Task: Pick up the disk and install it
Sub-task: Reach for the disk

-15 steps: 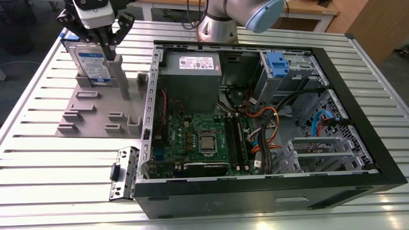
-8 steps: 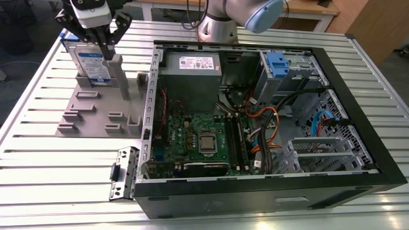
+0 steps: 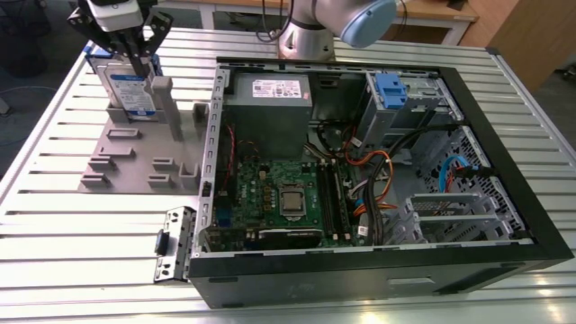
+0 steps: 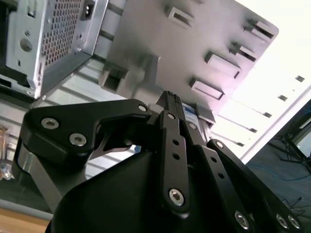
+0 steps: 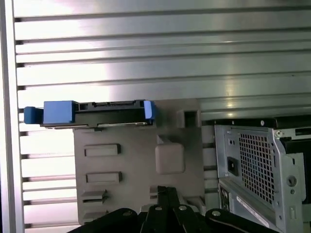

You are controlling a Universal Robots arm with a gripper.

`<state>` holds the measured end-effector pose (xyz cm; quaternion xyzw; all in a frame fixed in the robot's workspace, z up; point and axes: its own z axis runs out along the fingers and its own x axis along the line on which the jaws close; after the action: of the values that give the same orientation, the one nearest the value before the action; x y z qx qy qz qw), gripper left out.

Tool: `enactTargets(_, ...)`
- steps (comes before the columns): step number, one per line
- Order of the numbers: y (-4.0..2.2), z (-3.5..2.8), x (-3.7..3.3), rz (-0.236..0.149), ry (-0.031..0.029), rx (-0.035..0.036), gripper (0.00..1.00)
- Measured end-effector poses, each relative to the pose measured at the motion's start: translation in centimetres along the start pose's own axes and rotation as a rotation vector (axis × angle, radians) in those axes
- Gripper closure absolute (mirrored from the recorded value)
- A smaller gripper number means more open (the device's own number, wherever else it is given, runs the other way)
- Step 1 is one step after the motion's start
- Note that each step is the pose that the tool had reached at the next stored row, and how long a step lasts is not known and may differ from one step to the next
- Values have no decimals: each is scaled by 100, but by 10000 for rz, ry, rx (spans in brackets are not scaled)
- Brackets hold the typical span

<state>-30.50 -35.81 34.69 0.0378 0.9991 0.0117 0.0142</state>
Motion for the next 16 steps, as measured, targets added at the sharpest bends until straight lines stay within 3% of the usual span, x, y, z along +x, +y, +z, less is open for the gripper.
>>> enactTargets(5,30,13,121,-1,-6,0,90)
enactTargets(16,28,41,243,-1,-6,0,90)
